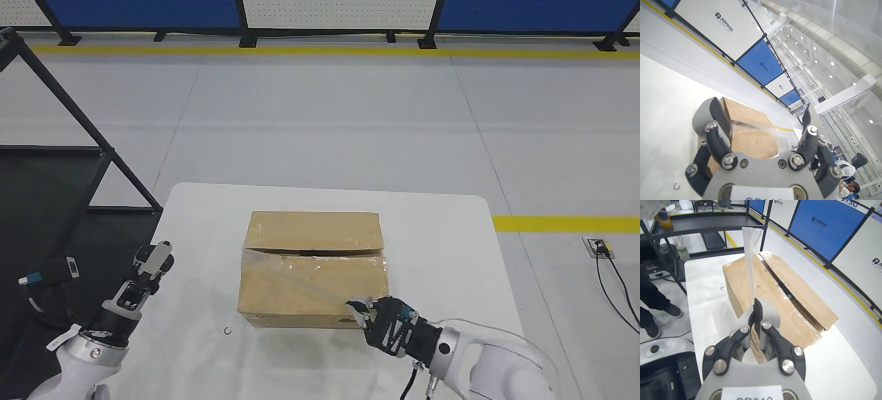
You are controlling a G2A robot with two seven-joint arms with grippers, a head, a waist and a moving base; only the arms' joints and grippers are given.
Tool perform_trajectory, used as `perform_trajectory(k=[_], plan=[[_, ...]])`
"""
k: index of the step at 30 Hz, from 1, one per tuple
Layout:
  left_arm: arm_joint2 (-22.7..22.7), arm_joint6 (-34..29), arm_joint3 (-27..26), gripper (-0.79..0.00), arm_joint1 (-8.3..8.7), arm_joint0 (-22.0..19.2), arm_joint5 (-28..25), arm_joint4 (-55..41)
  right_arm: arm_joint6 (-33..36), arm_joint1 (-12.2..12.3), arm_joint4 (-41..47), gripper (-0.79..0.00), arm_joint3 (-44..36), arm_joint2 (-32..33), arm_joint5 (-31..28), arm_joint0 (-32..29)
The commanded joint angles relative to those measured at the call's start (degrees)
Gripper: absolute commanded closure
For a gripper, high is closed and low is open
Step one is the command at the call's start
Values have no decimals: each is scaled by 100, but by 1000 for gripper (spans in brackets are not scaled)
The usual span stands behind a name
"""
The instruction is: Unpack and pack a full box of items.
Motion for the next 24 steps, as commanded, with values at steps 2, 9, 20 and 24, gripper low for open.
perform_trajectory(k=[2, 9, 20, 24], plan=[[82, 5, 93, -785, 12, -63, -68, -2, 420, -24, 834, 0, 146, -30, 175, 207], [266, -38, 226, -785, 48, -275, -76, 87, 1051, -36, 2608, 0, 725, 18, 77, 756], [287, -9, 187, -785, 69, -270, -92, 301, 1084, -40, 2779, 0, 774, 8, 104, 807], [365, 28, 193, -785, 75, -306, -83, 300, 1062, -45, 3167, 0, 843, -36, 147, 765]])
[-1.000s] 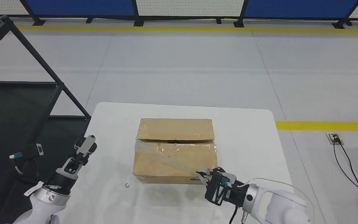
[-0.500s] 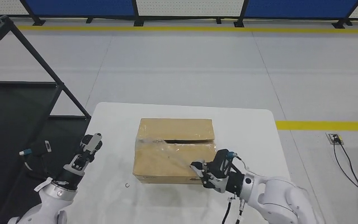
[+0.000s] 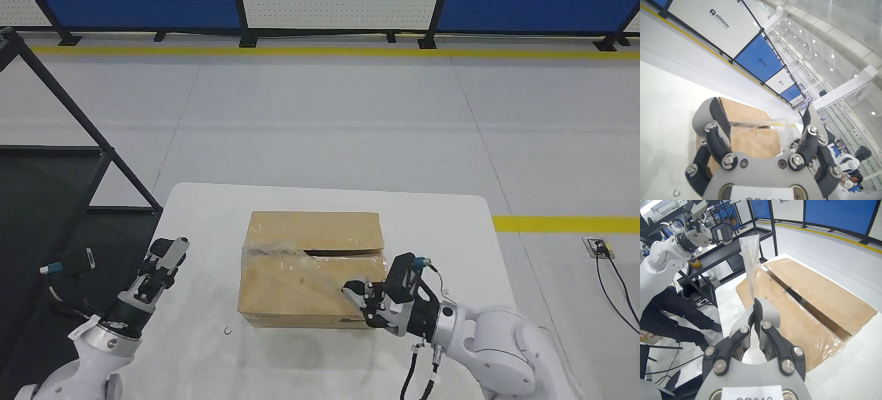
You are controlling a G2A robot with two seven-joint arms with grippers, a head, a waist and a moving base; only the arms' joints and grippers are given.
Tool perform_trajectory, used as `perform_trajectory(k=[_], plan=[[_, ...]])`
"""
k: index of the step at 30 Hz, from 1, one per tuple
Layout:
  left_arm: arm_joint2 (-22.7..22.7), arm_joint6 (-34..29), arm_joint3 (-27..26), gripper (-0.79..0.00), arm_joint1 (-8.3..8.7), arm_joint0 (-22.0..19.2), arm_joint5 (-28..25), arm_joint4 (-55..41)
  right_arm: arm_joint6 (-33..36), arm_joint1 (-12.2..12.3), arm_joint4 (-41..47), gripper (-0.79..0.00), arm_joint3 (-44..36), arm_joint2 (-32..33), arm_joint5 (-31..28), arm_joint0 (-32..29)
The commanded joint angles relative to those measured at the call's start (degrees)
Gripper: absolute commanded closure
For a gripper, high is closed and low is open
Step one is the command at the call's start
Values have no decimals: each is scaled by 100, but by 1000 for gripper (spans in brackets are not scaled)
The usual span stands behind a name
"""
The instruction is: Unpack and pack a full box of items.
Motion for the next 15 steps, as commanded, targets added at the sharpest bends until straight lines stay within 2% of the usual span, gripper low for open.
perform_trajectory(k=[1, 10, 15], plan=[[75, -23, 28, -785, 11, -74, -7, 18, 97, -4, 446, 0, 86, -21, 110, 39], [385, -585, 688, -785, 91, -785, -138, -54, 1174, 16, 3125, 0, 840, 96, 428, 542], [632, -902, 1070, -785, 130, -1116, -331, -79, 1466, 14, 4037, 0, 1289, 91, 652, 775]])
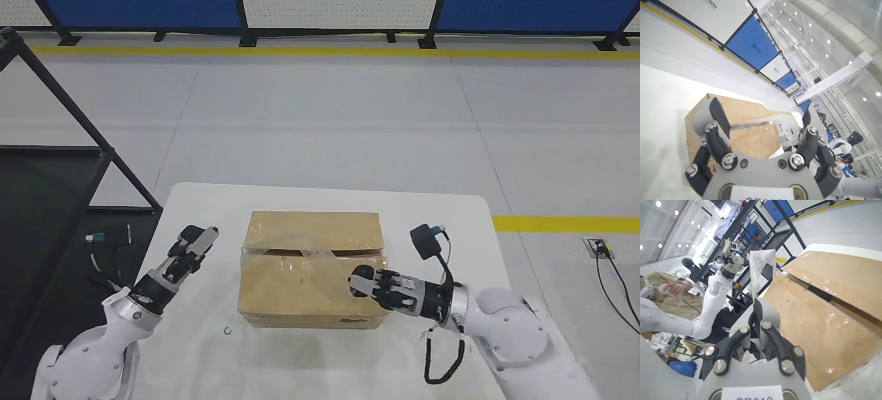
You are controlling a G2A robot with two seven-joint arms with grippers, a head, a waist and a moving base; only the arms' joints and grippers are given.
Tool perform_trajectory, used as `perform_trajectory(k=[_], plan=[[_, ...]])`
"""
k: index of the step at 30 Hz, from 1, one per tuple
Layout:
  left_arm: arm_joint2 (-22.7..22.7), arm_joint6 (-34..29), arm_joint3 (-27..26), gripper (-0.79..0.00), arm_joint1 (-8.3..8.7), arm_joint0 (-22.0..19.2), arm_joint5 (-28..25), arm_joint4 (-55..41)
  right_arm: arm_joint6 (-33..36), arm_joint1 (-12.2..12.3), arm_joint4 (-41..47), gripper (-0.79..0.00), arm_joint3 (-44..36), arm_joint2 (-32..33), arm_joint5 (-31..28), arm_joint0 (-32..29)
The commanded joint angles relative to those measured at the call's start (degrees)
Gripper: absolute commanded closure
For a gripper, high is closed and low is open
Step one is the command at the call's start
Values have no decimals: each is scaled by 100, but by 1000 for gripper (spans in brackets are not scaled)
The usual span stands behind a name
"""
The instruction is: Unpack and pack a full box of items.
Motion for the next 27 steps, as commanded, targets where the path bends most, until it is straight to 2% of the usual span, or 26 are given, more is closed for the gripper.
perform_trajectory(k=[1, 4, 13, 18, 21, 27], plan=[[114, -133, 138, -785, 15, -107, -93, -17, 26, -10, 332, 0, 137, -36, 112, 76], [172, -304, 201, -785, 40, -143, -175, -54, 17, -12, 386, 0, 194, -43, 186, 116], [190, -267, 197, -785, 38, -123, -166, -78, -16, -13, 391, 0, 194, -44, 209, 103], [404, -530, 361, -785, 53, -275, -29, -494, -447, -62, 1019, 0, 302, -79, 921, 176], [486, -721, 584, -785, 73, -493, 30, -646, -346, -75, 1422, 0, 461, -84, 1174, 281], [723, -1005, 995, -785, 108, -901, 98, -682, -222, -79, 1608, 0, 682, -104, 1618, 451]])
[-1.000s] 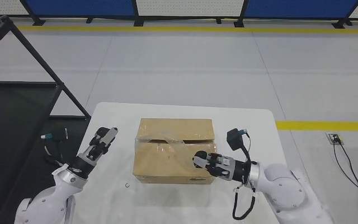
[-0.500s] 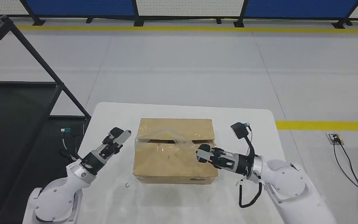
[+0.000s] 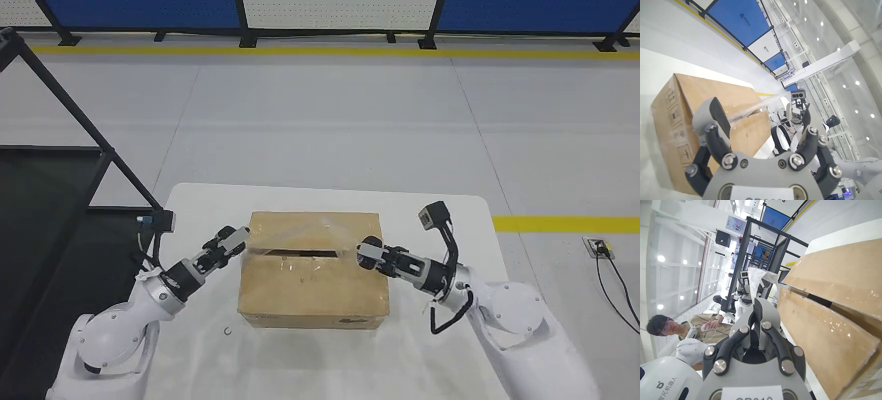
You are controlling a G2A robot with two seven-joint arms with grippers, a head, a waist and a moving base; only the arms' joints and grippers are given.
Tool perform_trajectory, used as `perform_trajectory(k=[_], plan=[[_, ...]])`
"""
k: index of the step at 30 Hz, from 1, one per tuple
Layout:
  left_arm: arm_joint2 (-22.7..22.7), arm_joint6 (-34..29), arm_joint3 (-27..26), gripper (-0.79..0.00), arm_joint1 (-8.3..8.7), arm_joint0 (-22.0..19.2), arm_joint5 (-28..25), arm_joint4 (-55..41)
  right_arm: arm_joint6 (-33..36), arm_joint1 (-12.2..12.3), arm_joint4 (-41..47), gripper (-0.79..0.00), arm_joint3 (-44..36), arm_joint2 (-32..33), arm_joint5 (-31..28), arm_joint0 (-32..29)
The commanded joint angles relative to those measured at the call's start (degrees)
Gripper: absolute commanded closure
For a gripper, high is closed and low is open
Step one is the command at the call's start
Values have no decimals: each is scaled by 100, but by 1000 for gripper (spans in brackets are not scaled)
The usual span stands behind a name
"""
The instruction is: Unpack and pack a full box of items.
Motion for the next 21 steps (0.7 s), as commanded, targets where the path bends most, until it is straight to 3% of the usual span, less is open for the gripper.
perform_trajectory(k=[1, 21], plan=[[90, -85, 109, -785, 11, -100, -11, 12, 6, 1, 22, 0, 33, -2, 140, 22], [492, -23, 566, -785, 91, -410, 5, 72, 222, 91, 329, 0, -70, 360, 675, -260]])
